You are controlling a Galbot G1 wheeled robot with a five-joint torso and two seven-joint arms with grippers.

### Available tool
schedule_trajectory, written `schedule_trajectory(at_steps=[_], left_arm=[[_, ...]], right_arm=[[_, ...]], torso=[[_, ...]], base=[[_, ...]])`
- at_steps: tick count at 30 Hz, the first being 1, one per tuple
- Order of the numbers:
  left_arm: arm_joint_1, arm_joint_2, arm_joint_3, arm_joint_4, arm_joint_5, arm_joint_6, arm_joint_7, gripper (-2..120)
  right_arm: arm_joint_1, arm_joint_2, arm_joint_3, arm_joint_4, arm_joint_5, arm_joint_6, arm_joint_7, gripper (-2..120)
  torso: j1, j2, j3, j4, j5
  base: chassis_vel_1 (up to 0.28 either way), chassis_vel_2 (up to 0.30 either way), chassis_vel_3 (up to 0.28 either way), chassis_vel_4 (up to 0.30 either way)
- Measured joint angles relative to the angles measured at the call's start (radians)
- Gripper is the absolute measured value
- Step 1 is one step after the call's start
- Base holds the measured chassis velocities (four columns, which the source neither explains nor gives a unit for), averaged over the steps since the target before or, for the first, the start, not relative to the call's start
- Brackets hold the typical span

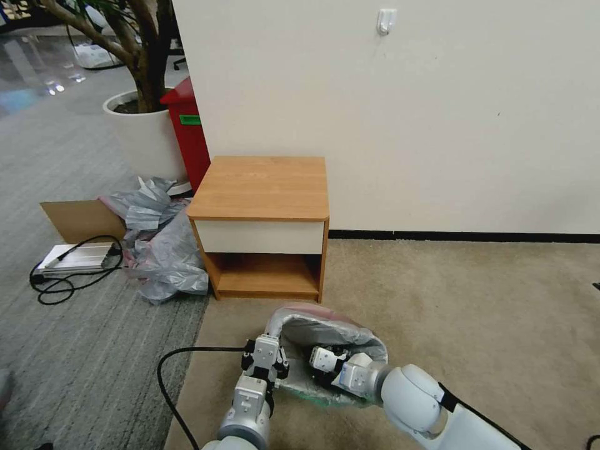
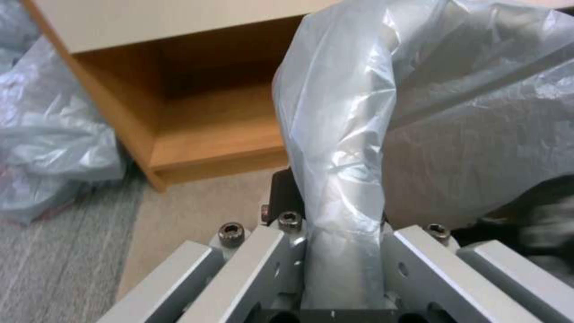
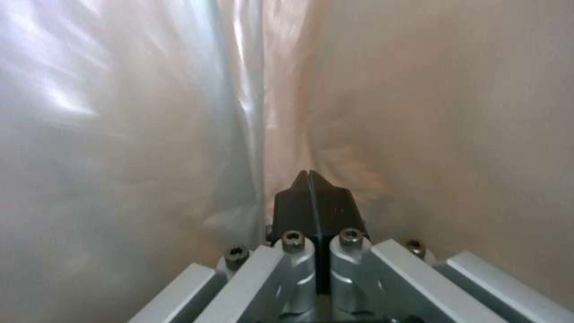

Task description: Pick up the garbage bag from the table and place it over the trash can.

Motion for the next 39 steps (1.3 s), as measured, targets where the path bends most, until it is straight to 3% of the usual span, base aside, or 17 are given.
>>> schedule_trajectory(at_steps=[4,6,8,9,12,13,15,16,18,19,21,23,25,32,34,36,39], left_arm=[[-0.012,-0.002,-0.025,0.004,-0.06,0.014,-0.013,3],[-0.028,-0.002,-0.065,0.009,-0.167,0.042,-0.035,3],[-0.032,-0.002,-0.073,0.009,-0.2,0.052,-0.041,3],[-0.039,0.001,-0.09,0.008,-0.285,0.081,-0.055,3],[-0.047,0.003,-0.107,0.001,-0.379,0.118,-0.071,3],[-0.056,0.006,-0.135,-0.008,-0.512,0.173,-0.094,3],[-0.058,0.012,-0.149,-0.006,-0.585,0.198,-0.099,3],[-0.058,0.012,-0.149,-0.006,-0.585,0.198,-0.099,3],[-0.06,0.026,-0.168,0.023,-0.614,0.216,-0.073,3],[-0.06,0.026,-0.168,0.023,-0.614,0.216,-0.073,3],[-0.059,0.038,-0.172,0.048,-0.615,0.223,-0.054,3],[-0.059,0.04,-0.172,0.053,-0.615,0.224,-0.05,3],[-0.056,0.046,-0.172,0.071,-0.614,0.224,-0.034,3],[-0.05,0.048,-0.168,0.087,-0.608,0.218,-0.022,3],[-0.05,0.048,-0.165,0.092,-0.606,0.214,-0.021,8],[-0.05,0.048,-0.165,0.093,-0.606,0.214,-0.02,9],[-0.052,0.048,-0.163,0.096,-0.604,0.211,-0.02,26]], right_arm=[[-0.059,-0.037,0.054,0.093,0.031,0.026,0.003,0],[-0.156,-0.078,0.134,0.199,0.105,0.055,0.018,0],[-0.179,-0.084,0.152,0.219,0.132,0.06,0.026,0],[-0.231,-0.089,0.194,0.263,0.202,0.071,0.05,0],[-0.275,-0.081,0.24,0.3,0.274,0.086,0.085,0],[-0.327,-0.037,0.298,0.337,0.352,0.113,0.144,7],[-0.363,0.022,0.341,0.353,0.382,0.143,0.173,14],[-0.363,0.022,0.341,0.353,0.382,0.143,0.173,14],[-0.407,0.117,0.368,0.354,0.386,0.185,0.18,25],[-0.407,0.117,0.368,0.354,0.386,0.185,0.18,25],[-0.438,0.19,0.368,0.338,0.373,0.216,0.18,34],[-0.446,0.207,0.366,0.331,0.369,0.225,0.179,38],[-0.464,0.245,0.359,0.301,0.355,0.253,0.174,50],[-0.468,0.262,0.363,0.268,0.353,0.272,0.171,70],[-0.467,0.267,0.363,0.26,0.353,0.277,0.17,82],[-0.467,0.268,0.362,0.259,0.353,0.278,0.17,84],[-0.465,0.27,0.361,0.25,0.353,0.283,0.167,97]], torso=[[0.0,0.0,0.0,0.0,-0.0001],[0.0,0.0,0.0,-0.0001,0.0],[0.0,0.0,0.0,0.0,-0.0001],[0.0,0.0,0.0,-0.0001,-0.0001],[0.0,0.0,0.0,-0.0002,-0.0002],[0.0,0.0,0.0,-0.0002,0.0],[0.0,0.0,0.0,-0.0002,-0.0002],[0.0,0.0,0.0,-0.0002,-0.0002],[0.0,0.0,0.0,-0.0002,0.0],[0.0,0.0,0.0,-0.0002,0.0],[0.0,0.0,0.0,-0.0001,-0.0001],[0.0,0.0,0.0,-0.0002,-0.0001],[0.0,0.0,0.0,-0.0001,-0.0001],[0.0,0.0,0.0,0.0001,0.0003],[0.0,0.0,0.0,0.0001,0.0005],[0.0,0.0,0.0,0.0001,0.0004],[0.0,0.0,0.0,0.0001,0.0002]], base=[[0.0,0.0,0.0,0.0],[0.0,0.0,0.0,0.0],[0.0,0.0,0.0,0.0],[0.0,0.0,0.0,0.0],[0.0,0.0,0.0,0.0],[0.0,0.0,0.0,0.0],[0.0,0.0,0.0,0.0],[0.0,0.0,0.0,0.0],[0.0,0.0,0.0,0.0],[0.0,0.0,0.0,0.0],[0.0,0.0,0.0,0.0],[0.0,0.0,0.0,0.0],[0.0,0.0,0.0,0.0],[0.0,0.0,0.0,0.0],[0.0,0.0,0.0,0.0],[0.0,0.0,0.0,0.0],[0.0,0.0,0.0,0.0]])
